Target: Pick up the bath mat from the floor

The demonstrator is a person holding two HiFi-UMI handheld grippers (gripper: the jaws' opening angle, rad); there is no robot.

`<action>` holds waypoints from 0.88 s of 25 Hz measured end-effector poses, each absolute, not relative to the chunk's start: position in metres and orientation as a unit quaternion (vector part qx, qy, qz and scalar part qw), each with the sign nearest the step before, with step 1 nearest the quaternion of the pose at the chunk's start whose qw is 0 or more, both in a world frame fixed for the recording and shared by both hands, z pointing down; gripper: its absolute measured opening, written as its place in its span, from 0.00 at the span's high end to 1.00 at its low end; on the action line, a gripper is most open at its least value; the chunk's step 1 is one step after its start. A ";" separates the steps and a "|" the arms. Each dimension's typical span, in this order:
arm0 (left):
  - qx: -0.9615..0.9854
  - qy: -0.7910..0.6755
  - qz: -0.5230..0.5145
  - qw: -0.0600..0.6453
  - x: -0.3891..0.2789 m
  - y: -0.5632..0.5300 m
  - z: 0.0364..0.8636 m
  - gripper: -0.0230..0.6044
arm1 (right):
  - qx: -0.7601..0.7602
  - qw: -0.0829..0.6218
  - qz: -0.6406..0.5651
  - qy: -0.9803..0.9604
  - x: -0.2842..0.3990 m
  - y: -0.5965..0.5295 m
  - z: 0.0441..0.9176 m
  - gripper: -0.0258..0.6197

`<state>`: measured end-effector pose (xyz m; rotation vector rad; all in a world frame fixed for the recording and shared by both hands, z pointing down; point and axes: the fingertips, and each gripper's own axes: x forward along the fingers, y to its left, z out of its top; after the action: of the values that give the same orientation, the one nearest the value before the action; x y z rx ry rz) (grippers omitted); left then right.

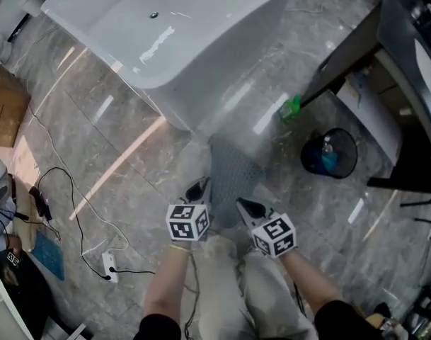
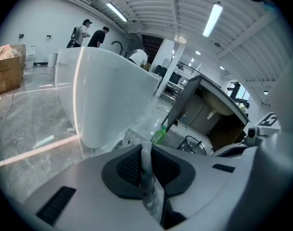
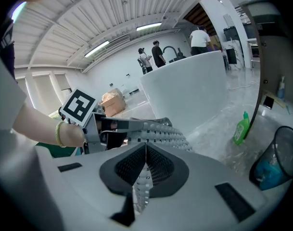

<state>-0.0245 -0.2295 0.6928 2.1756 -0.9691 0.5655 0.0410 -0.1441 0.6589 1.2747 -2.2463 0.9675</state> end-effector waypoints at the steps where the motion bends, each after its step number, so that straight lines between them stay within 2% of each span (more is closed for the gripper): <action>1: 0.837 -0.369 0.218 0.340 -0.023 -0.228 0.678 0.91 | 0.455 0.191 0.344 -0.799 0.042 -0.144 0.644 0.94; 10: 0.831 -0.370 0.216 0.354 -0.021 -0.216 0.555 0.91 | 0.477 0.184 0.334 -0.792 0.053 -0.146 0.520 0.94; 22: 0.827 -0.400 0.202 0.339 -0.039 -0.182 0.385 0.91 | 0.472 0.168 0.326 -0.802 0.059 -0.100 0.356 0.94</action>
<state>-0.0392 -0.1818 0.3847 2.1538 -1.0420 0.5271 0.0585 -0.1003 0.3555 1.3431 -2.2802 0.9267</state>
